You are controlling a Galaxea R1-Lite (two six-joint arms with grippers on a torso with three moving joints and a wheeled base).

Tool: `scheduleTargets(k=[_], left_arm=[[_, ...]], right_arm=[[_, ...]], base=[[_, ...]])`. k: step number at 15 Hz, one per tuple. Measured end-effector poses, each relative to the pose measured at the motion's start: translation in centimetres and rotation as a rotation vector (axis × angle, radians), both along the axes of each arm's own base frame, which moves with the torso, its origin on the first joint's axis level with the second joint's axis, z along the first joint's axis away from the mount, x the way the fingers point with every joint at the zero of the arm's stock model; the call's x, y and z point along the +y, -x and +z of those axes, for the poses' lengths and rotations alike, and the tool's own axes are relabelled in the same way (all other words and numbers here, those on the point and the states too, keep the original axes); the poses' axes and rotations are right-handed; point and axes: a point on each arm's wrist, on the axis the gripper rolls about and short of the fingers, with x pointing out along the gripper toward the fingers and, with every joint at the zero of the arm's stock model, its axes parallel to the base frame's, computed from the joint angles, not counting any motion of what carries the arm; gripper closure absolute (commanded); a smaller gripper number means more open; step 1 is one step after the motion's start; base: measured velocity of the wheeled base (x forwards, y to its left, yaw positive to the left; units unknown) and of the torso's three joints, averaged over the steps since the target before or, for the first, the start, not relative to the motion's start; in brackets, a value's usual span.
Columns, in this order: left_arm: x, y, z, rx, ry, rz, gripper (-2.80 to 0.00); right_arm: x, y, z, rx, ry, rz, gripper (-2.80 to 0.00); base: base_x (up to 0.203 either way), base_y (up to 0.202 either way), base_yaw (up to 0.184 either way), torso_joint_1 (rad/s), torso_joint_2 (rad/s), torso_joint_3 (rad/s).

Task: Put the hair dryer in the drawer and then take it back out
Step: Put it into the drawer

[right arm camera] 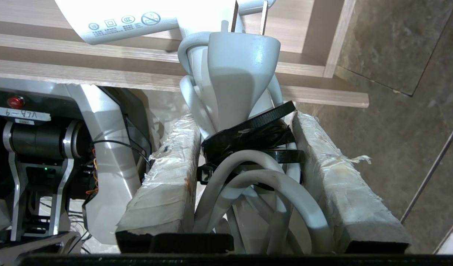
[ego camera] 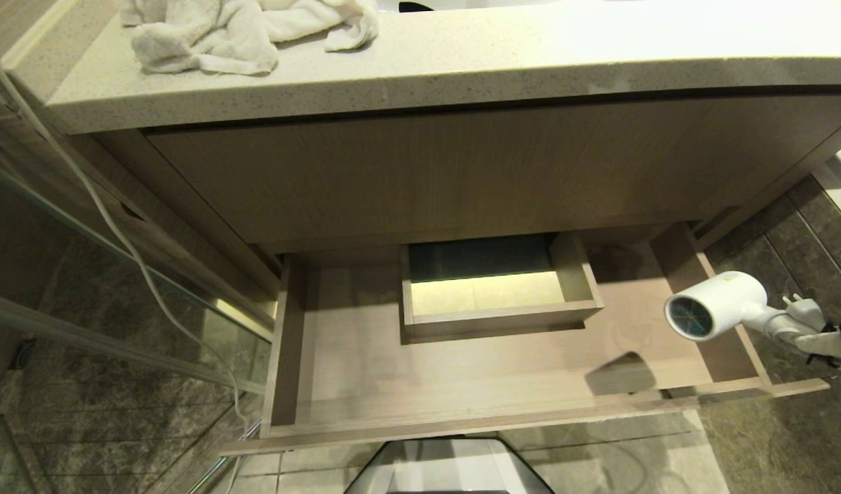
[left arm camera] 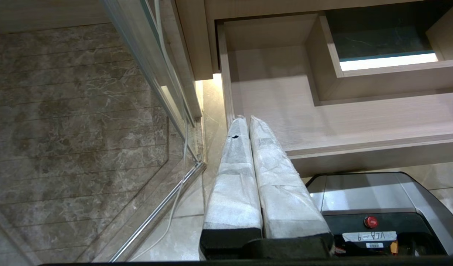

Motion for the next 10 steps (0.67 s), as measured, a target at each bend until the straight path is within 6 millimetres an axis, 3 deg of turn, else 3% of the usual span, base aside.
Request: scheduleTargets(k=[5,10], left_arm=[[0.0,0.0,0.0,0.000,0.000,0.000,0.00],[0.0,0.0,0.0,0.000,0.000,0.000,0.00]], right_arm=[[0.1,0.1,0.3,-0.023,0.015,0.001,0.00],[-0.9,-1.8,-0.4,-0.003,0.026,-0.024,0.00]], base=[[0.000,0.000,0.000,0.000,0.00,0.000],[0.000,0.000,0.000,0.000,0.00,0.000]])
